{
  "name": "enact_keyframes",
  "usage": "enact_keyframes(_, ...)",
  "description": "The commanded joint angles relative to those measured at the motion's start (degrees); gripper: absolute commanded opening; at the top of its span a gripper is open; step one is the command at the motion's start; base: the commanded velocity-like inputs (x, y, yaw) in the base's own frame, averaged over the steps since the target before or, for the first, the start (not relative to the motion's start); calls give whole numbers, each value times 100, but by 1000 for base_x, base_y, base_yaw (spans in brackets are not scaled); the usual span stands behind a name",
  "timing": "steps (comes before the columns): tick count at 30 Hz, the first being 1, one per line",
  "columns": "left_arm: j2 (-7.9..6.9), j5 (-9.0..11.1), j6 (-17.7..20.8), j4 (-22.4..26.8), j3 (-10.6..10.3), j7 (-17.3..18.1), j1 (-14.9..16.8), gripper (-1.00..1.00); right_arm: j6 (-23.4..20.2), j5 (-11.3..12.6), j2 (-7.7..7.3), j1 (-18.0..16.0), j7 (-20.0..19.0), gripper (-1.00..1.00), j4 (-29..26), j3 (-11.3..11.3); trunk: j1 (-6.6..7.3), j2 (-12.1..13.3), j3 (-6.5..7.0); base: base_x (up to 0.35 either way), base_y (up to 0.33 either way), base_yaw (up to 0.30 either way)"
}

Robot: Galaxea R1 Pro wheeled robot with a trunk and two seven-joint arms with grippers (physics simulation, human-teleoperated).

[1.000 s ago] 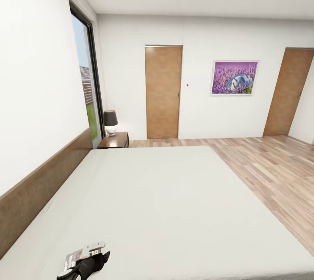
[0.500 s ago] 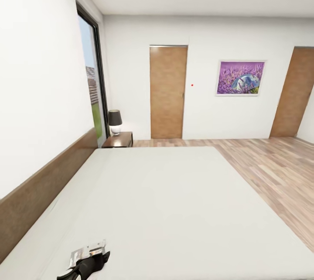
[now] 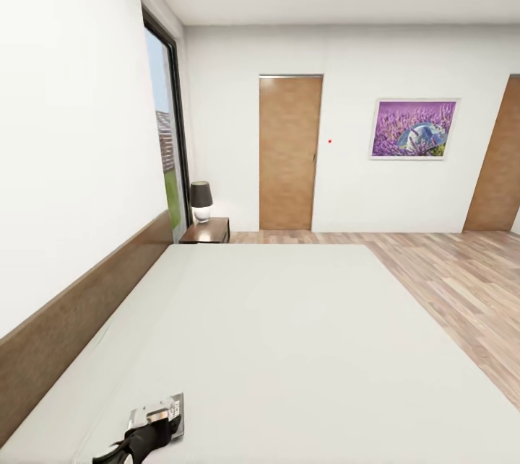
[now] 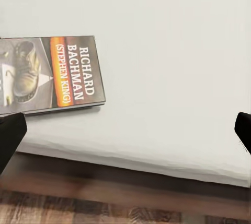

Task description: In the bedroom, move the book from the bed onto either nightstand, and place the two sandals side by side next to the bed.

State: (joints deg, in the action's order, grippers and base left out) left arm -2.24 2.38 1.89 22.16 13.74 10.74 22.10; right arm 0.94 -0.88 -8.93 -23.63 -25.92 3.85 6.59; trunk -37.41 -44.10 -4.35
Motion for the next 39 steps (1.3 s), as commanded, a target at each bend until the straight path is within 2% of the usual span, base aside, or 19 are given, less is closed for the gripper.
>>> enact_keyframes(1, -5, 57, 24, 18, 53, 48, 5, 100, 8, -8, -3, -10, -19, 100, 19, 44, -1, -8, -10, 0, 0, 8)
enact_keyframes(4, -89, 291, 68, 194, 135, 99, 5, 100, 9, -8, -3, -10, -19, 100, 19, 44, -1, -8, -10, 0, 0, 4)
enact_keyframes(5, -127, 467, 150, 372, 171, 137, 8, 100, 9, -7, -3, -10, -20, 100, 19, 44, -1, -8, -10, 0, 0, 2)
enact_keyframes(6, -181, 968, 750, 1145, 214, 186, 18, 100, 10, -2, -3, -10, -25, 100, 19, 44, -1, -8, -10, 0, 0, 0)
enact_keyframes(7, -188, 1063, 950, 1356, 218, 190, 20, 100, 10, -2, -3, -10, -25, 100, 19, 44, -1, -8, -10, 0, 0, 0)
enact_keyframes(8, -198, 1228, 1402, 1808, 224, 194, 24, 100, 10, -4, -3, -10, -26, 100, 19, 44, -1, -8, -10, 0, 0, 0)
enact_keyframes(10, -206, 1354, 1882, 2279, 228, 190, 35, 100, 9, -6, -3, -10, -30, 100, 19, 44, -1, -8, -10, 0, 0, 0)
enact_keyframes(11, -216, 1491, 2755, 3228, 240, 179, 63, 100, 10, -10, -3, -10, -35, 100, 19, 44, -1, -8, -10, 0, 0, 0)
enact_keyframes(12, -217, 1529, 3085, 3703, 246, 174, 81, 100, 10, -13, -3, -10, -39, 100, 19, 44, -1, -8, -10, 0, 0, 0)
enact_keyframes(17, -203, 1620, 3654, 4772, 305, 105, 211, 100, 12, -12, -3, -10, -50, 100, 19, 44, -1, -8, -10, 0, 0, 0)
enact_keyframes(19, -196, 1750, 3797, 5013, 493, 42, 269, 100, 12, -10, -3, -10, -52, 100, 19, 44, -1, -8, -10, 0, 0, 0)
enact_keyframes(21, -186, 2027, 3882, 5125, 1127, -117, 305, 100, 12, -7, -3, -10, -46, 100, 19, 44, -1, -8, -10, 0, 0, 0)
enact_keyframes(23, -179, 2152, 3899, 5114, 1539, -230, 314, 100, 12, -5, -3, -10, -44, 100, 19, 44, -1, -8, -11, 0, 0, 0)
enact_keyframes(24, -173, 2237, 3908, 5062, 1912, -331, 320, 100, 12, -3, -3, -10, -44, 100, 19, 44, -1, -8, -13, 0, 0, 0)
enact_keyframes(25, -169, 2291, 3912, 4974, 2173, -404, 323, 100, 12, 1, -3, -10, -45, 100, 19, 44, -1, -8, -18, 0, 0, 0)
enact_keyframes(26, -167, 2315, 3912, 4862, 2326, -454, 326, 100, 12, 4, -3, -10, -45, 100, 19, 44, -1, -8, -23, 0, 0, 0)
enact_keyframes(29, -173, 2336, 3864, 4570, 2385, -535, 329, 100, 12, 12, -3, -10, -52, 100, 19, 44, -1, -8, -46, 0, 0, 0)
enact_keyframes(35, -172, 2341, 3617, 4212, 2195, -634, 330, 100, 12, 19, -5, -10, -61, 100, 17, 44, -1, -8, -98, 0, 0, 0)
enact_keyframes(39, -181, 2332, 3346, 3973, 2045, -969, 332, 100, 12, 25, -7, -10, -62, 100, 14, 44, -1, -8, -133, 0, 0, 0)
